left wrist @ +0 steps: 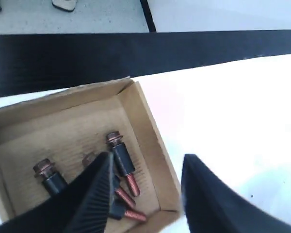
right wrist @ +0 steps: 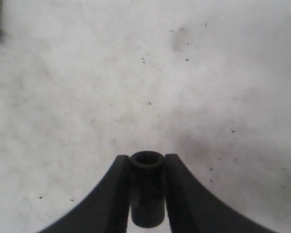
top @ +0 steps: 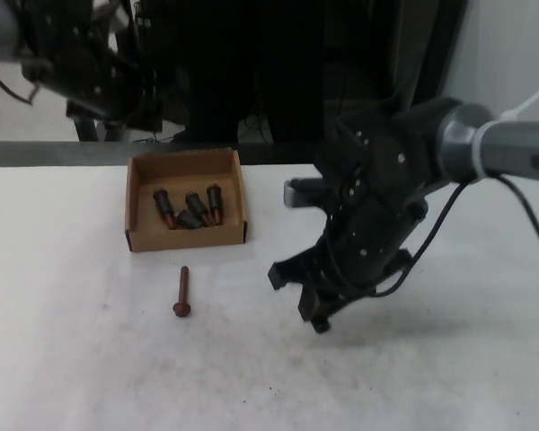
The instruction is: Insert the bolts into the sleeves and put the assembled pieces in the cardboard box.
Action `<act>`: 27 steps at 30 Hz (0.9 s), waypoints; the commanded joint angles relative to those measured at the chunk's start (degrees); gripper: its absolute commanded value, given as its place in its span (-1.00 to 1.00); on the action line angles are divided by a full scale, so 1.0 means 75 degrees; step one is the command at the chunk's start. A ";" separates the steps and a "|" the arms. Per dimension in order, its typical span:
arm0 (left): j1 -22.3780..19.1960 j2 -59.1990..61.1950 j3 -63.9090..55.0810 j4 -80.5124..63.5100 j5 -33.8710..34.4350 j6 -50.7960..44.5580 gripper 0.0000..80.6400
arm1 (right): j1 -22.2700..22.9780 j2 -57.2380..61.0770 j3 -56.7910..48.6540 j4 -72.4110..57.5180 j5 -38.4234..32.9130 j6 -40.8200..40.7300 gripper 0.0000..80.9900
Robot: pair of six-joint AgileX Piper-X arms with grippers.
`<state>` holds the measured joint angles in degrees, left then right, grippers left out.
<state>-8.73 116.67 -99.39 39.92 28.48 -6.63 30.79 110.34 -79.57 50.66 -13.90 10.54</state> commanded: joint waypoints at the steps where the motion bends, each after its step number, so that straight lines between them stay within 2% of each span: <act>1: -0.0168 -0.0660 -0.0056 0.0922 0.0020 0.1372 -0.03 | -0.0033 -0.0390 -0.0060 -0.0037 0.0045 -0.0087 -0.99; 8: -0.0666 -0.1129 -0.0042 0.2589 0.0039 0.3065 -0.06 | -0.0033 -0.1147 -0.0060 -0.0037 0.0133 -0.0088 -0.99; 14: -0.1144 -0.1722 0.0329 0.3051 0.0039 0.4443 -0.11 | -0.0033 -0.1987 0.0083 -0.0016 0.0145 -0.0088 -0.99; 19: -0.1314 -0.2154 0.0421 0.3615 -0.0009 0.6834 -0.19 | -0.0033 -0.2896 0.0854 -0.0050 0.0145 -0.0088 -0.99; 23: -0.1310 -0.2188 0.0421 0.3916 -0.0009 0.8200 -0.19 | -0.0013 -0.3911 0.2016 -0.0352 0.0044 -0.0154 -0.99; 27: -0.1395 -0.2188 0.0527 0.4209 -0.0009 1.0432 -0.19 | -0.0014 -0.5223 0.3224 -0.1032 -0.0134 0.0149 -0.99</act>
<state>-18.38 100.82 -95.89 69.16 28.37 55.04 30.70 78.59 -61.09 47.06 -13.63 10.34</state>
